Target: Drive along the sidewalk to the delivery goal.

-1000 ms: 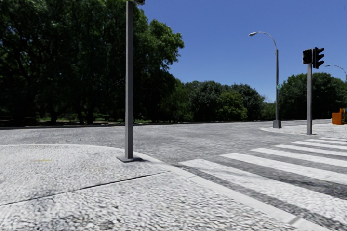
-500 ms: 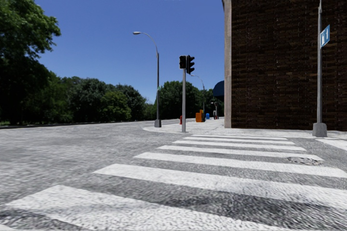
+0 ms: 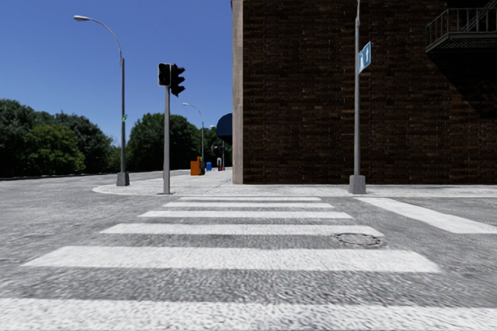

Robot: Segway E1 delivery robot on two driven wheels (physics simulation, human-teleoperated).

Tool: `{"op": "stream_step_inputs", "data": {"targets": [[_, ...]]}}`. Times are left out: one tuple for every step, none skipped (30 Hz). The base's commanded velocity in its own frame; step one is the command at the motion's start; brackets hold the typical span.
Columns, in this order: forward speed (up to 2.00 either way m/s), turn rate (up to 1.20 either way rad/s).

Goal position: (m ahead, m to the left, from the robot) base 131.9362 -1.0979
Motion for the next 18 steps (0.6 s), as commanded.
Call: {"op": "stream_step_inputs", "data": {"targets": [[2.00,0.00],[2.00,0.00],[2.00,0.00],[2.00,0.00],[2.00,0.00],[2.00,0.00],[2.00,0.00],[2.00,0.00],[2.00,0.00],[2.00,0.00],[2.00,0.00],[2.00,0.00],[2.00,0.00],[2.00,0.00],[2.00,0.00],[2.00,0.00],[2.00,0.00],[2.00,0.00]]}}
